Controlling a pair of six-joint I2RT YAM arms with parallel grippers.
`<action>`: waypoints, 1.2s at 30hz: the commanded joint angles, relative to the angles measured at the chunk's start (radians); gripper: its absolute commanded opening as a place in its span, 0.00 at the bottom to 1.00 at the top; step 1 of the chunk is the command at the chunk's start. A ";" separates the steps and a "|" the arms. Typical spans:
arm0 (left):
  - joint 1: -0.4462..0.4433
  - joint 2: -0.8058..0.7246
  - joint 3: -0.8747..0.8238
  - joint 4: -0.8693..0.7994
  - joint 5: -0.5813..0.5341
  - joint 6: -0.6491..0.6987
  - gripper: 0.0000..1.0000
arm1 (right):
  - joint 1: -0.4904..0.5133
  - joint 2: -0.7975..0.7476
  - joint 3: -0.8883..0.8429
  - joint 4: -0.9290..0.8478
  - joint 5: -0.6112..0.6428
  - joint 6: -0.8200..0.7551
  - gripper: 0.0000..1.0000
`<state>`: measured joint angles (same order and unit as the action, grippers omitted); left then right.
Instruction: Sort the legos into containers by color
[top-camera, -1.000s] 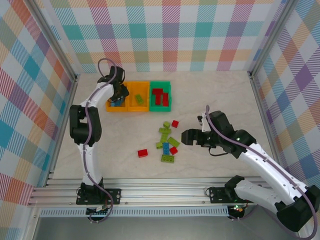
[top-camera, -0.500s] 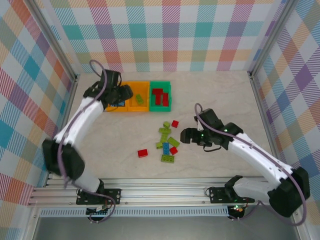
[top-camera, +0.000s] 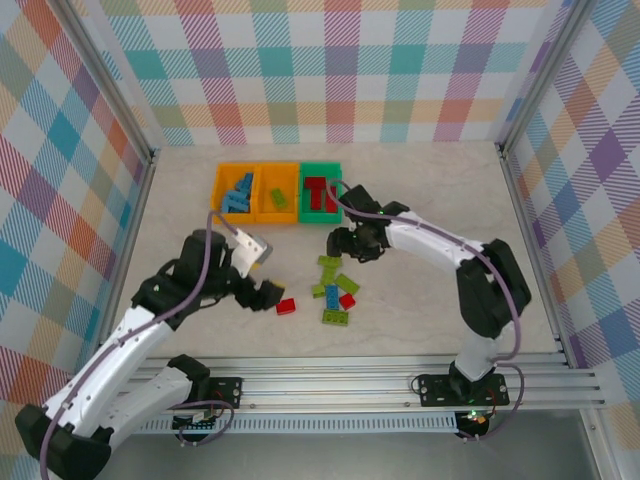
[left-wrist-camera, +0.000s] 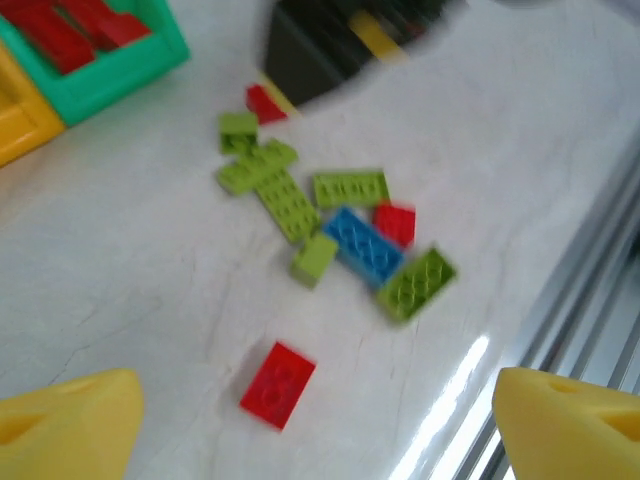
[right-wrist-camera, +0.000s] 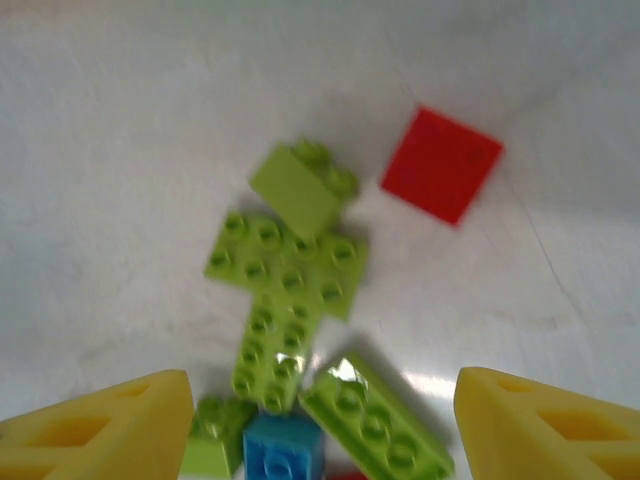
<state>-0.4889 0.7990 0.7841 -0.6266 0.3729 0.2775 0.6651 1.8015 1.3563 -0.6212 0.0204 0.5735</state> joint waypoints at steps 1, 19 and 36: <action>0.000 -0.118 -0.083 0.079 0.096 0.249 1.00 | 0.031 0.097 0.124 -0.035 0.108 -0.101 0.68; 0.002 -0.161 -0.151 0.103 0.085 0.359 1.00 | 0.032 0.382 0.377 -0.192 0.094 -0.337 0.44; 0.001 -0.153 -0.151 0.103 0.068 0.358 1.00 | 0.031 0.523 0.585 -0.260 0.117 -0.351 0.61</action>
<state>-0.4885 0.6491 0.6380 -0.5392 0.4335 0.6193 0.6960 2.2913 1.9110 -0.8280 0.1284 0.2298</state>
